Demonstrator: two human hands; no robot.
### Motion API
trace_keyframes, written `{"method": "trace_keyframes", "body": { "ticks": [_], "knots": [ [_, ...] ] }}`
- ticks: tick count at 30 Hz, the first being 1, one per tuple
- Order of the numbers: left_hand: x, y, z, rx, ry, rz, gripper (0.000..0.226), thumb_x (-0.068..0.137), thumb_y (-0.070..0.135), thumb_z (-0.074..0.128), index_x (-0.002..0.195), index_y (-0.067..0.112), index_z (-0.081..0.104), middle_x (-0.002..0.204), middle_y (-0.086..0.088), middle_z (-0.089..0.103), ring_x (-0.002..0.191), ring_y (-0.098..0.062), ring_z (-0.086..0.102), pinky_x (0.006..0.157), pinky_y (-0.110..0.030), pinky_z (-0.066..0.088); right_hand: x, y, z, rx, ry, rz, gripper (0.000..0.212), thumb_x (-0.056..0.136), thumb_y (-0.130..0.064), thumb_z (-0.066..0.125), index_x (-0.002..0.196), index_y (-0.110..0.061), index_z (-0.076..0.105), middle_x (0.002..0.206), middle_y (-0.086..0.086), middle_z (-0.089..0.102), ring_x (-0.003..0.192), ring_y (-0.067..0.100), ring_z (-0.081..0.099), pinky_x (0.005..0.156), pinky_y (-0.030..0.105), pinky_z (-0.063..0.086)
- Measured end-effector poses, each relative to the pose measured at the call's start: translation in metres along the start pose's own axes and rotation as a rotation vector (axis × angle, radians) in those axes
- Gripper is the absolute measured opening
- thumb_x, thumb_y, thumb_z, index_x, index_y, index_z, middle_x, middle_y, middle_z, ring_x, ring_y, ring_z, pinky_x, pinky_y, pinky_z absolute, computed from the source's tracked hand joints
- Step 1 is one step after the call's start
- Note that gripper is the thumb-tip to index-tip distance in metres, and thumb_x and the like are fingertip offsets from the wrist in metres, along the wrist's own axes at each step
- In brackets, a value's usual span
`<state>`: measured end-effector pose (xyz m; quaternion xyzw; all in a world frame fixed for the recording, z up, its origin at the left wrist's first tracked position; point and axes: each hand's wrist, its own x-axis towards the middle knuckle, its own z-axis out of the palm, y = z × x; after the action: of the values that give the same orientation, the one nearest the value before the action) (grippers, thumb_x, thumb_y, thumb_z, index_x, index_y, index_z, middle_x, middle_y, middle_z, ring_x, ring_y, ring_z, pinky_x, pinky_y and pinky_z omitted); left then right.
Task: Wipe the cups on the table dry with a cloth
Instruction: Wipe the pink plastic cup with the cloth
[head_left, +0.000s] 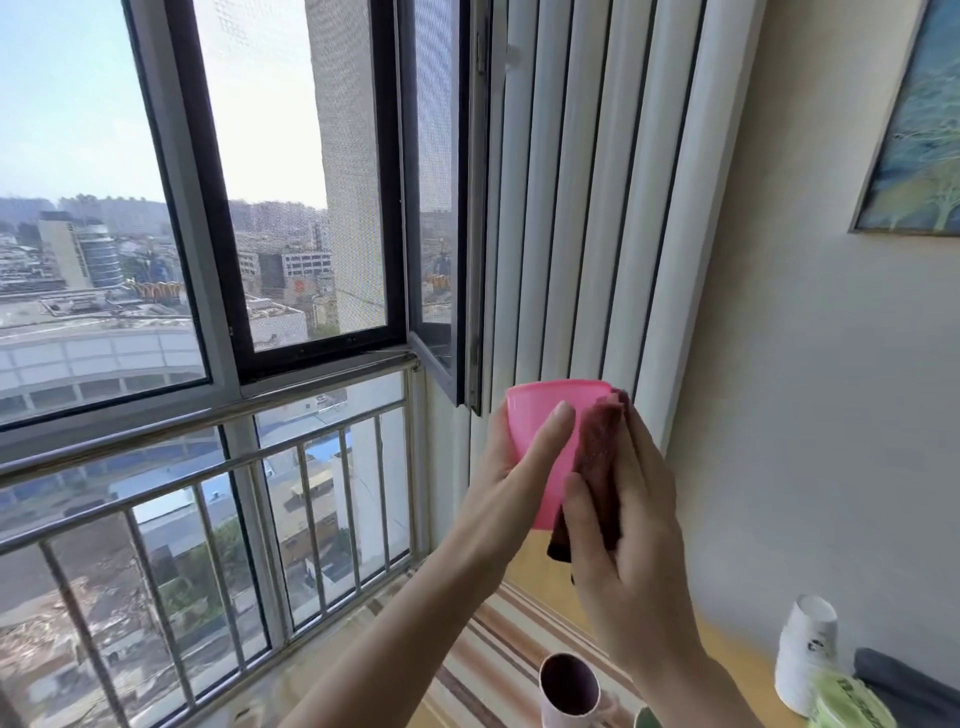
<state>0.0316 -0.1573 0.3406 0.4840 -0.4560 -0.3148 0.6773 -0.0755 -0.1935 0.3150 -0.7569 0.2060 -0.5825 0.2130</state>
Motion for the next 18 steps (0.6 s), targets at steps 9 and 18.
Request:
{"method": "trace_keyframes", "body": {
  "ticks": [9, 18],
  "knots": [
    [0.009, 0.009, -0.019, -0.136, -0.013, -0.101, 0.064, 0.070, 0.053, 0.076, 0.123, 0.023, 0.057, 0.117, -0.013, 0.070, 0.096, -0.020, 0.074, 0.074, -0.031, 0.063, -0.021, 0.015, -0.019, 0.011, -0.018, -0.225, 0.040, 0.101, -0.022, 0.046, 0.139, -0.014, 0.055, 0.140, 0.007, 0.059, 0.100, 0.026, 0.070, 0.080, 0.041, 0.060],
    [0.015, -0.012, -0.005, -0.160, 0.012, -0.202, 0.093, 0.062, 0.063, 0.078, 0.138, 0.019, 0.051, 0.128, -0.015, 0.069, 0.112, -0.030, 0.071, 0.090, -0.047, 0.060, -0.006, 0.010, -0.012, -0.141, 0.007, -0.249, 0.042, 0.097, -0.011, 0.046, 0.137, 0.000, 0.054, 0.147, 0.008, 0.051, 0.141, 0.024, 0.045, 0.112, 0.048, 0.042]
  ]
}}
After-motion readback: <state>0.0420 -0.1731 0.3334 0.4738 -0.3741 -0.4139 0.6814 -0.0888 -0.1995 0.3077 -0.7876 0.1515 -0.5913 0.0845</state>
